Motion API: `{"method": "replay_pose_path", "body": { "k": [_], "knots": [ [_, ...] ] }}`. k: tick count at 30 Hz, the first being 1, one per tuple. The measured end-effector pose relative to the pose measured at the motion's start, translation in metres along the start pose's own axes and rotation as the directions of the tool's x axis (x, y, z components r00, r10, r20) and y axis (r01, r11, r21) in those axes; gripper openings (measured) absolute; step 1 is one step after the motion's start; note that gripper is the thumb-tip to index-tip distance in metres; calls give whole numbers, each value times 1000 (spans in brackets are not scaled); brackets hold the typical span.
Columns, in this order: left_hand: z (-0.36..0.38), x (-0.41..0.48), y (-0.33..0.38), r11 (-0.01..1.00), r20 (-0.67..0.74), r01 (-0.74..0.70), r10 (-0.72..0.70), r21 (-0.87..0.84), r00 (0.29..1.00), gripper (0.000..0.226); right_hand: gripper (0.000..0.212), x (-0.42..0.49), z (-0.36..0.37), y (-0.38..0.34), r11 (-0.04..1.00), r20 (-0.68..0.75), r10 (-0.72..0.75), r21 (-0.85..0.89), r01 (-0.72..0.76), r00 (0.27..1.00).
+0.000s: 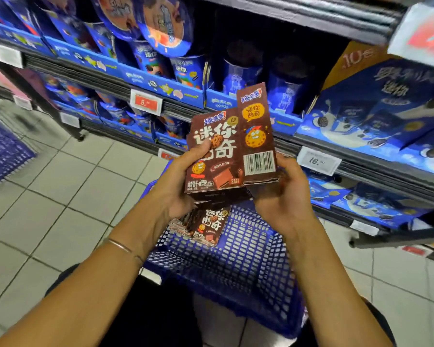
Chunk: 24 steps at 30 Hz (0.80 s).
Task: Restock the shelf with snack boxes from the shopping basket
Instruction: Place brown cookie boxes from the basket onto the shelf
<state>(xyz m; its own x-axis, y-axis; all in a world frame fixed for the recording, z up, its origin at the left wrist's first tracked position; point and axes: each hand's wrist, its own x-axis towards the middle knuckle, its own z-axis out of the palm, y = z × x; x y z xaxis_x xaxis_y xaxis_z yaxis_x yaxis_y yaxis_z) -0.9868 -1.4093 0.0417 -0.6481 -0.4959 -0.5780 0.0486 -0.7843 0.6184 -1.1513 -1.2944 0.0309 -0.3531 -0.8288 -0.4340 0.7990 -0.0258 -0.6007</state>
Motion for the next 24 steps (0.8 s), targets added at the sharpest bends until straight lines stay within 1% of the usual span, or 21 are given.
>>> {"method": "replay_pose_path", "body": {
  "k": [1,4,5,8,11,12,15,17,20,22,24],
  "knots": [
    [10,-12,10,1000,-11,-5,5,-11,1000,37,27,-9,13,-10,1000,2,10,-9,-10,1000],
    [48,-53,47,999,-31,-42,41,-35,999,45,44,-41,56,-48,999,-3,30,-24,-31,1000],
    [62,-71,59,998,-39,-43,41,-40,998,45,45,-55,72,-63,999,-7,40,-23,-40,999],
    [99,-119,90,998,-67,-42,39,-43,997,40,48,-97,119,-101,997,-23,66,-37,-67,998],
    [131,-172,120,998,-69,-24,20,-50,997,28,47,-144,162,-134,996,-51,79,-26,-80,996],
    [141,-188,129,999,-73,-21,18,-45,997,31,48,-159,173,-143,996,-54,83,-16,-84,995],
    [175,-247,161,1000,-105,-24,22,-11,994,59,54,-212,214,-182,995,-38,101,-13,-101,994],
    [199,-280,181,999,-99,-38,39,10,994,64,65,-242,236,-210,995,-22,98,-6,-98,995],
    [243,-327,215,992,-77,-116,119,41,990,71,71,-286,276,-255,998,0,55,2,-55,998],
    [271,-349,237,979,-47,-197,200,54,979,64,73,-306,295,-281,1000,22,2,1,-2,1000],
    [301,-371,259,958,17,-278,278,65,960,44,73,-327,313,-307,998,36,-65,10,65,997]
  ]
}}
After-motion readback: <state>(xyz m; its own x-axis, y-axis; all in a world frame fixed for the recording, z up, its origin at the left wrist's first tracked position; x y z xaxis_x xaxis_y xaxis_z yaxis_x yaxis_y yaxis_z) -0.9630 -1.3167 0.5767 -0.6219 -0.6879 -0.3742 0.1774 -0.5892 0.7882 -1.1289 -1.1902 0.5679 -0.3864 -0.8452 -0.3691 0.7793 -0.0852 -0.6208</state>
